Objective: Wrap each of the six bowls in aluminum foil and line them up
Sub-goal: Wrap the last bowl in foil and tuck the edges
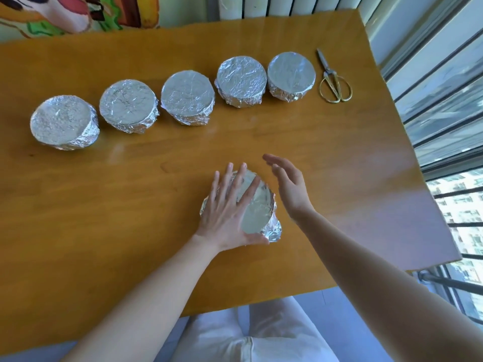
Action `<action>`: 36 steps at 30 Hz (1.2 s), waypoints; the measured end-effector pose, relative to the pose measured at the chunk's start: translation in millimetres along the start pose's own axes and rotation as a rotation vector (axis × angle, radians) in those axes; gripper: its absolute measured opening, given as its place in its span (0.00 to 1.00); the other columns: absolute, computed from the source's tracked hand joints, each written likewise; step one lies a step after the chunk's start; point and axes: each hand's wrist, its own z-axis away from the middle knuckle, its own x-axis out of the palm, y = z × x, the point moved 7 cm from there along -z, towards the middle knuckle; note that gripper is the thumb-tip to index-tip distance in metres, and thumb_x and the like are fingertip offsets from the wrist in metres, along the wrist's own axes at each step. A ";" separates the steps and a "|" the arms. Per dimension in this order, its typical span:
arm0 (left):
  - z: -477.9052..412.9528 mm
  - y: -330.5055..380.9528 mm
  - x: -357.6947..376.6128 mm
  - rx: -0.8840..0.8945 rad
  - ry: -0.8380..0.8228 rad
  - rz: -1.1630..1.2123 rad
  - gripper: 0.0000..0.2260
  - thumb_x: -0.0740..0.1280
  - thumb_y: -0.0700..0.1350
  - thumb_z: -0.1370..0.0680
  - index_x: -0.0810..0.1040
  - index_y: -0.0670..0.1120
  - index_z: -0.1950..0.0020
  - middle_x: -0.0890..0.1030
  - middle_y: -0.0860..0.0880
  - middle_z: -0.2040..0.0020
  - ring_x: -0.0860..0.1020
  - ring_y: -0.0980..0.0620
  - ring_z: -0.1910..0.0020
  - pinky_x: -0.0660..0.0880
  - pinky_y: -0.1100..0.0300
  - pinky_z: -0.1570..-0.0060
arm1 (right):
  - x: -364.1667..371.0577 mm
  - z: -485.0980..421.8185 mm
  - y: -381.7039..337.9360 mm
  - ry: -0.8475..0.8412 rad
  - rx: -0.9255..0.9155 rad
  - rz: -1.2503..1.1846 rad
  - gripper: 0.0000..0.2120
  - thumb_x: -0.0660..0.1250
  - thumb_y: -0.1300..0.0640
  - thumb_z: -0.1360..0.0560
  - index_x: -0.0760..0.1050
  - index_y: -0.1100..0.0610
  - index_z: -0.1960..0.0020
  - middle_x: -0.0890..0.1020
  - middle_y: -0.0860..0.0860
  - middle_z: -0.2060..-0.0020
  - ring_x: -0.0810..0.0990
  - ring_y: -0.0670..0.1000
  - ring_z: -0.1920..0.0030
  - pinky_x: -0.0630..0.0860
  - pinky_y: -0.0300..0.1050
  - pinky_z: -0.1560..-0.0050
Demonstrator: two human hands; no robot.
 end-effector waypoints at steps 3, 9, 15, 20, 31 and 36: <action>7.2 -7.6 -0.8 -0.123 0.014 0.051 0.62 0.54 0.84 0.39 0.43 0.46 0.18 0.39 0.38 0.20 0.39 0.38 0.21 0.40 0.38 0.24 | 18.0 -9.6 -13.3 -0.155 -0.065 0.100 0.16 0.58 0.56 0.21 0.79 0.54 0.37 0.82 0.45 0.42 0.79 0.40 0.42 0.72 0.31 0.44; 15.3 -14.2 18.9 -0.301 -0.050 0.072 0.65 0.56 0.82 0.40 0.39 0.39 0.20 0.45 0.39 0.19 0.51 0.42 0.20 0.47 0.44 0.22 | 40.2 -14.8 0.8 -0.304 -0.021 0.231 0.14 0.59 0.57 0.20 0.81 0.52 0.40 0.84 0.42 0.52 0.80 0.39 0.53 0.74 0.36 0.52; 15.8 -13.0 19.8 -0.315 0.004 0.104 0.63 0.55 0.81 0.39 0.45 0.37 0.20 0.50 0.39 0.19 0.56 0.42 0.22 0.55 0.48 0.24 | 45.6 -13.7 12.6 -0.340 0.019 0.314 0.13 0.59 0.59 0.19 0.80 0.53 0.40 0.83 0.46 0.50 0.79 0.46 0.49 0.74 0.42 0.45; 17.9 -15.0 19.2 -0.305 -0.002 0.171 0.66 0.49 0.85 0.42 0.41 0.40 0.19 0.45 0.42 0.19 0.48 0.45 0.20 0.48 0.45 0.22 | 43.0 -13.0 11.1 -0.342 0.020 0.271 0.16 0.60 0.55 0.19 0.77 0.54 0.34 0.81 0.47 0.42 0.77 0.45 0.42 0.70 0.40 0.41; 14.4 -42.2 9.3 -0.580 0.429 1.119 0.33 0.47 0.64 0.22 0.66 0.47 0.24 0.69 0.53 0.26 0.65 0.58 0.27 0.63 0.50 0.27 | 29.0 17.6 20.5 -0.063 -0.054 0.135 0.19 0.55 0.46 0.20 0.73 0.46 0.32 0.77 0.45 0.48 0.76 0.47 0.49 0.74 0.50 0.45; 5.7 -40.5 29.6 -0.660 0.515 1.320 0.30 0.51 0.63 0.23 0.74 0.46 0.32 0.78 0.51 0.37 0.74 0.55 0.35 0.70 0.50 0.33 | 30.5 20.2 25.9 0.071 0.020 0.021 0.18 0.55 0.52 0.20 0.78 0.56 0.37 0.83 0.48 0.44 0.79 0.47 0.42 0.75 0.46 0.39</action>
